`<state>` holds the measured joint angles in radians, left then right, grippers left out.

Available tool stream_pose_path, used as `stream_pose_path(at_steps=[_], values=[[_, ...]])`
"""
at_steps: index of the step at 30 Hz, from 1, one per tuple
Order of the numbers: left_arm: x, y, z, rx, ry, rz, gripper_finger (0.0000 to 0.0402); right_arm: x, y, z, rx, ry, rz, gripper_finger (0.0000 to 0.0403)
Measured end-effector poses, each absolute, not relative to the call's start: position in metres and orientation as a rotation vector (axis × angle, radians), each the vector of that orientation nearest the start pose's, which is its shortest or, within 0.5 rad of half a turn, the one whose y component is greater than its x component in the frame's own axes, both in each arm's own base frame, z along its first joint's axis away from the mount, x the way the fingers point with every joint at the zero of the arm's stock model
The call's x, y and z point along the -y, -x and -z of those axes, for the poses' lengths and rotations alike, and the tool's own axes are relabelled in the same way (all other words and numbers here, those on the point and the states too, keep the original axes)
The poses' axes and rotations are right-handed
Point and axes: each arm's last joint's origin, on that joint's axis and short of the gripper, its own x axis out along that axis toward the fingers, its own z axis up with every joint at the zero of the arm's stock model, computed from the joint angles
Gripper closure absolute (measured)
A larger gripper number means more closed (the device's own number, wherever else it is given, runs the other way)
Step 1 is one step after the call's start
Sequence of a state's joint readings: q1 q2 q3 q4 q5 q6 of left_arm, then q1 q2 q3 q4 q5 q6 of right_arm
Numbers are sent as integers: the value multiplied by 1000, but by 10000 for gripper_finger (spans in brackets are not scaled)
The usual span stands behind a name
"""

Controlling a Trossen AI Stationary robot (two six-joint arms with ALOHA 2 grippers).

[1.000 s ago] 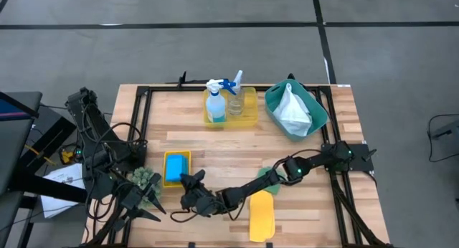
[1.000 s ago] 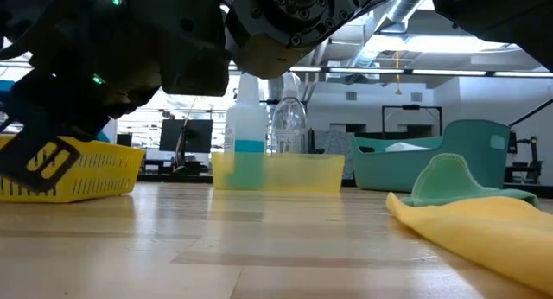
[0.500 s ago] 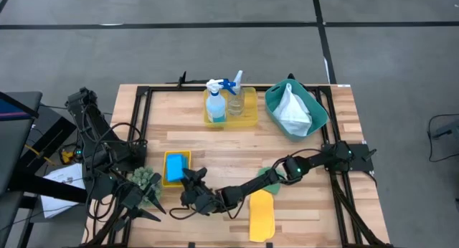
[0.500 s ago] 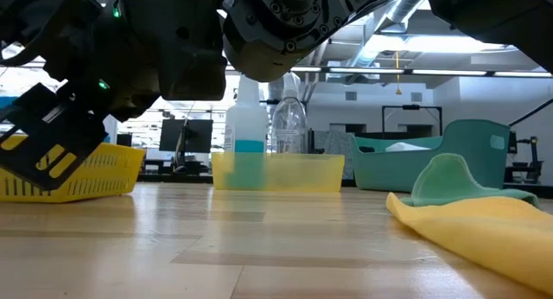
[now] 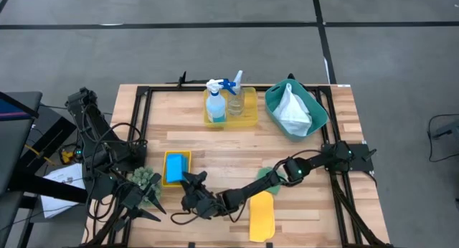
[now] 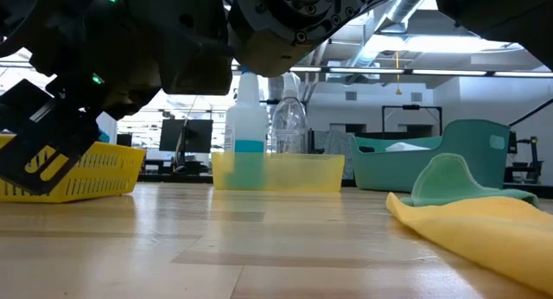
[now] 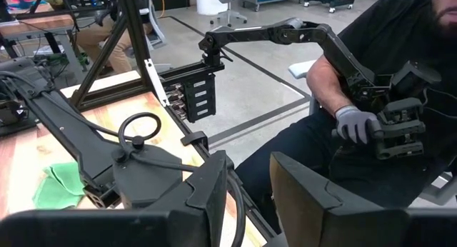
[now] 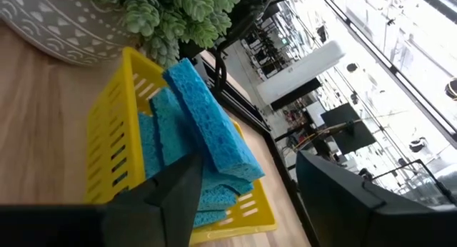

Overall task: Pick & Place Kitchen Items
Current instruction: Put the blue sponge into the bottom yellow bin

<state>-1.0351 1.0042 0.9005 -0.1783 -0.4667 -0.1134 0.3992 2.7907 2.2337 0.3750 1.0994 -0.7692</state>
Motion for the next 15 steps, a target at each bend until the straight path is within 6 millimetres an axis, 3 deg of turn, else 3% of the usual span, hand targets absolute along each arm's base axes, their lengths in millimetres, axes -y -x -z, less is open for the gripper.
stream_pose_path(at_steps=[15], values=[[181,-123,-334,-241,-86,551,298,-207,-552,-102,-365,851,557,189]])
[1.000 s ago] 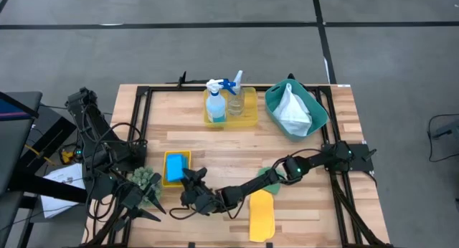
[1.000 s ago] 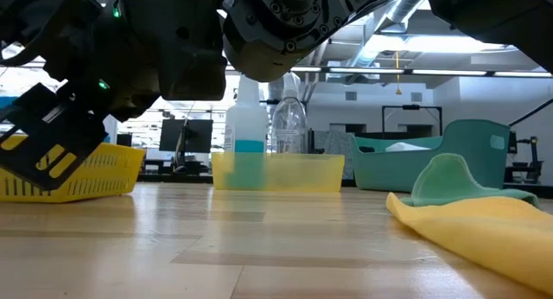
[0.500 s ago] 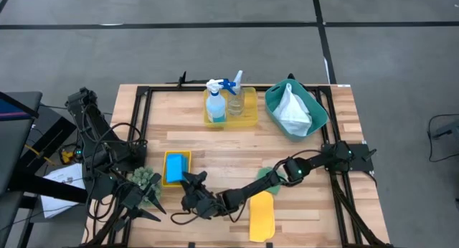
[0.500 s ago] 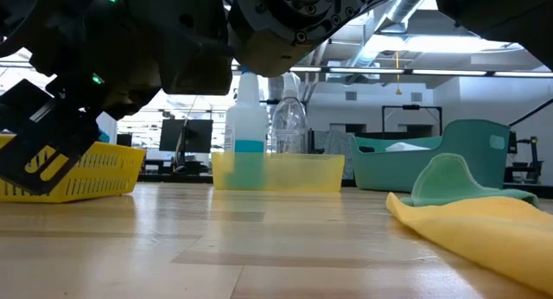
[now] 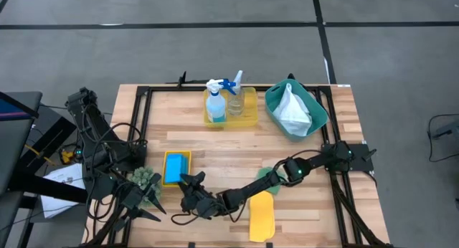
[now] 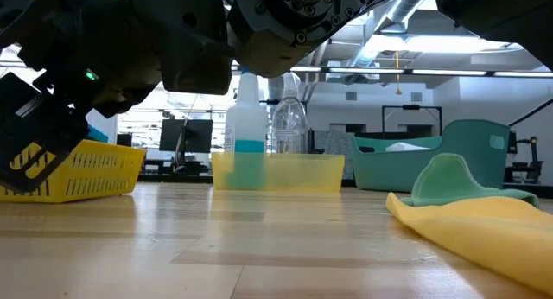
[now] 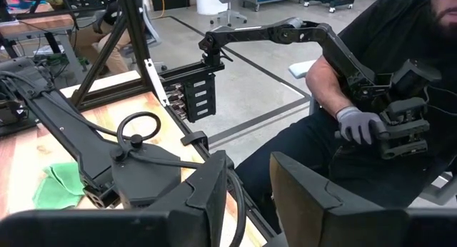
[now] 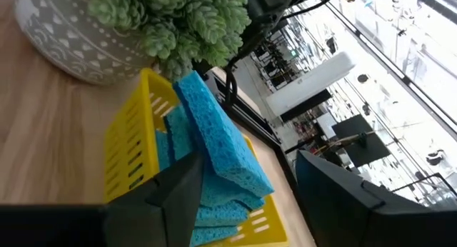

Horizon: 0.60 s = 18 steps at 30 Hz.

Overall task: Pick & Place Kitchen Items
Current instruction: Put the blue sponge into the bottom yellow bin, then put the green microfiber cloth into the green bin

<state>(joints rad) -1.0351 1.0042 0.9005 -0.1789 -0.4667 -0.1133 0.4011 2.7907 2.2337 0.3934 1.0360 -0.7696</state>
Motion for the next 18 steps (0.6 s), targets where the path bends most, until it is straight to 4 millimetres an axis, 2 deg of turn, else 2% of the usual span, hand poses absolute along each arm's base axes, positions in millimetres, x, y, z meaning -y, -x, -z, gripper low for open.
stream_pose_path(at_steps=[14,18], values=[[181,-123,-334,-241,-86,551,298,-209,-553,-106,-336,850,520,189],[181,-123,-334,-241,-85,551,298,-217,-549,-115,-310,863,548,189]])
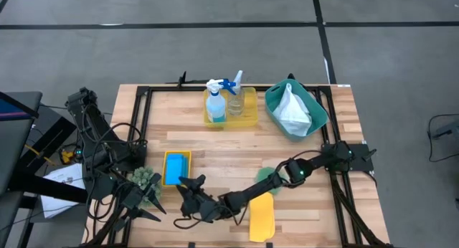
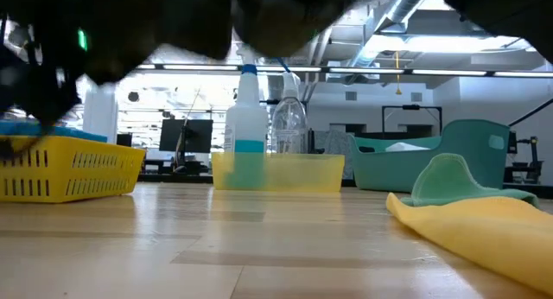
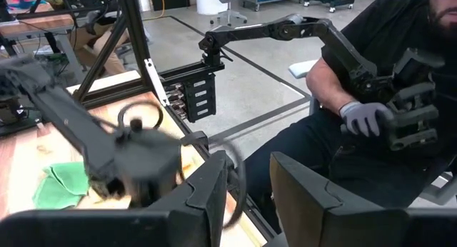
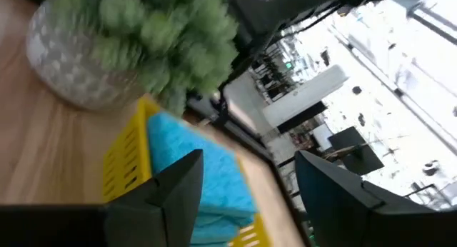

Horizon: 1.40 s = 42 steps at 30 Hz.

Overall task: Pick & Place Kitchen Items
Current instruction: Put the green microfiber cloth into the green bin

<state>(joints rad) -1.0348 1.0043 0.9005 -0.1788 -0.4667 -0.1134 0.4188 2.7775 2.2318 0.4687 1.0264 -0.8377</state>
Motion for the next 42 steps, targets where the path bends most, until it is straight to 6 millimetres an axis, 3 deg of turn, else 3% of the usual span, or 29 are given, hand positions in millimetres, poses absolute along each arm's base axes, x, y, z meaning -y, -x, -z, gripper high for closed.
stream_pose_path(at_steps=[5,9,18,26,33,37,42], values=[[181,-123,-334,-244,-77,549,298,-227,-541,-149,-319,872,597,189],[180,-123,-333,-259,-54,524,298,-222,-536,-152,-457,934,606,189],[179,-123,-332,-280,-14,484,298,-175,-504,-166,-832,752,519,189],[179,-123,-332,-278,-12,469,298,-143,-471,-184,-1038,791,554,189],[179,-123,-332,-278,-13,470,298,-107,-421,-211,-986,682,565,189],[178,-123,-332,-270,-38,461,298,-86,-381,-222,-852,532,540,189],[177,-124,-331,-270,-53,431,298,-56,-322,-221,-702,361,505,189]])
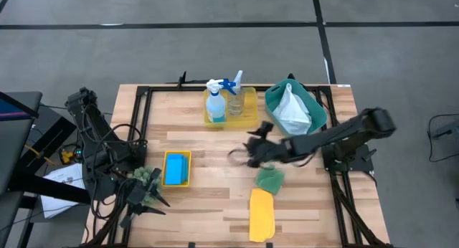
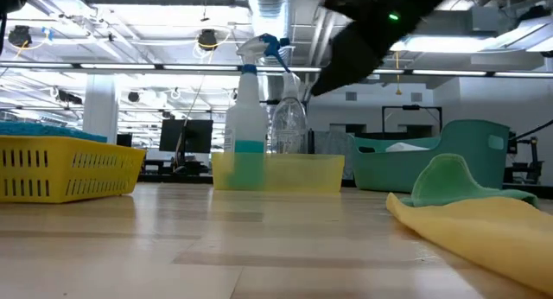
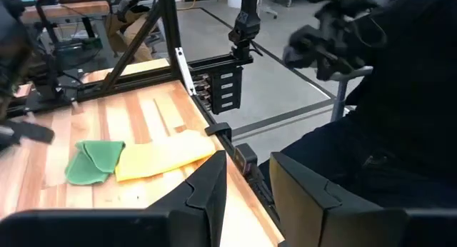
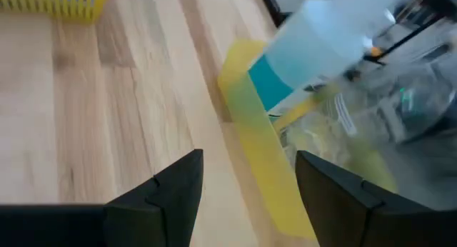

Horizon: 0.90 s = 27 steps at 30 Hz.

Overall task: Pick & Place Kitchen Items
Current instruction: Put the green microfiber cloth into the green bin

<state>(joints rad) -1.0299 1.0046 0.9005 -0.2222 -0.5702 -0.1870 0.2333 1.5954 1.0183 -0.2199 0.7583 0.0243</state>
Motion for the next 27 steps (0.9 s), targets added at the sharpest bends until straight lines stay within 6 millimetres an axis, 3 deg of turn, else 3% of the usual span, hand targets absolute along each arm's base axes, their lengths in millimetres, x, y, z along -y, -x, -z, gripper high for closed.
stream_pose_path(at_steps=[5,12,18,22,27], values=[[173,-129,-331,-260,-92,370,298,-36,-266,-217,-479,160,430,189],[158,-138,-333,-203,-235,66,298,-25,-206,-209,-308,23,385,189],[127,-156,-334,-197,-217,-150,298,-29,-179,-209,-178,-60,246,189],[101,-166,-320,-175,-174,-148,298,-32,-169,-209,-140,-78,214,189],[70,-159,-298,-93,-75,-80,298,-36,-161,-208,-116,-110,179,189]])
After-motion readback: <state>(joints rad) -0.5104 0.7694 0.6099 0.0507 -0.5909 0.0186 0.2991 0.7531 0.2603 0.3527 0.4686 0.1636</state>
